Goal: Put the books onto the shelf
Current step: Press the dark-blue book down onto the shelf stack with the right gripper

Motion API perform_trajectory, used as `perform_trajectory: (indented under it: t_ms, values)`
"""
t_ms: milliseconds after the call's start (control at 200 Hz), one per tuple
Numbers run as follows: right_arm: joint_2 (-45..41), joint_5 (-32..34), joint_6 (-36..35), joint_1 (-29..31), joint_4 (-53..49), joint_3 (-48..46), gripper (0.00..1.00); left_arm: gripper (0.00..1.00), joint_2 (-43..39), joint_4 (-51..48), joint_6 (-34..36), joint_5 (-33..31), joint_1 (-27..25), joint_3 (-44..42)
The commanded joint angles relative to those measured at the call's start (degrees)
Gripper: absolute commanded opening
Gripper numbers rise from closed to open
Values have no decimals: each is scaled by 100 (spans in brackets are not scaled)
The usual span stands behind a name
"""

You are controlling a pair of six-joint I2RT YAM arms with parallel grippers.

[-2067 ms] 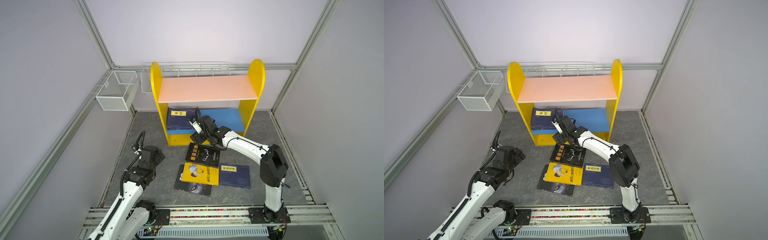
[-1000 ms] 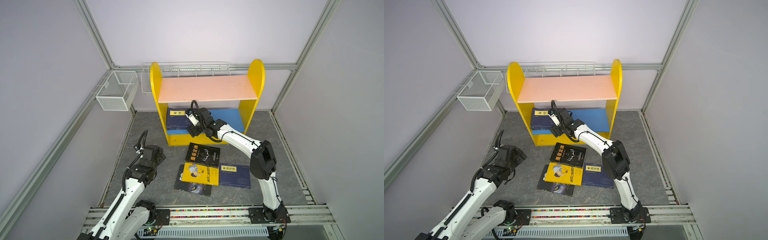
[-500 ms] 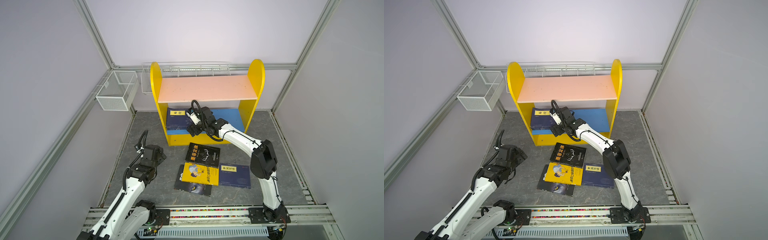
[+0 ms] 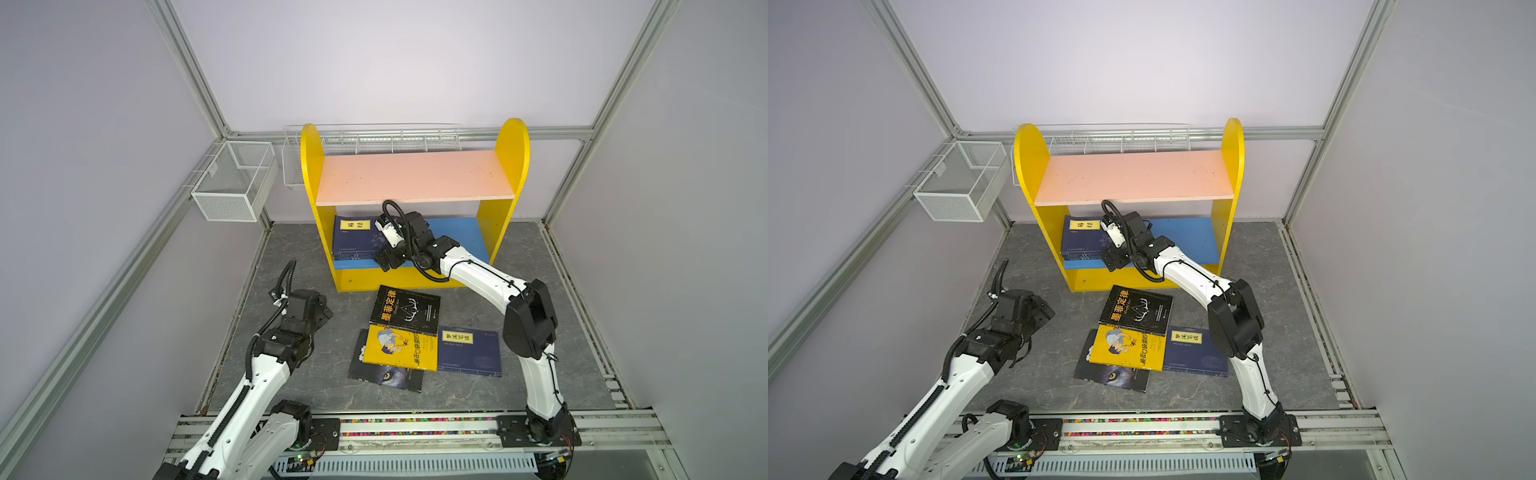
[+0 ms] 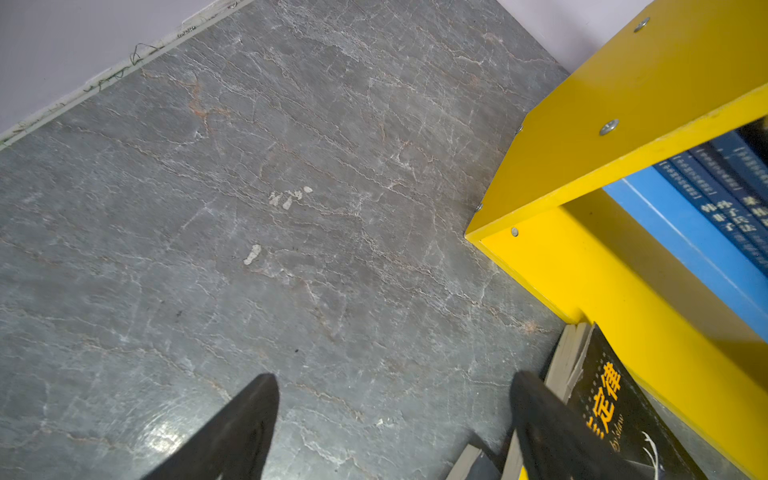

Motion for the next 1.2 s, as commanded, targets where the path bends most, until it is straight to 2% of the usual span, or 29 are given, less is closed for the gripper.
perform_trajectory:
  t_ms: [0, 480, 825, 1050, 1195]
  values:
    - [-58, -376, 84, 28, 622, 306, 92, 88, -28, -33, -24, -22, 26, 80]
    - [230, -486, 43, 33, 419, 856, 92, 88, 22, -25, -10, -2, 28, 89]
    - [210, -472, 305, 33, 296, 787, 95, 88, 82, 43, -17, 66, 21, 89]
    - [-246, 6, 509, 15, 630, 0, 98, 87, 70, 37, -10, 76, 23, 98]
    - [-713, 73, 712, -83, 982, -681, 99, 87, 66, 62, -4, 89, 28, 96]
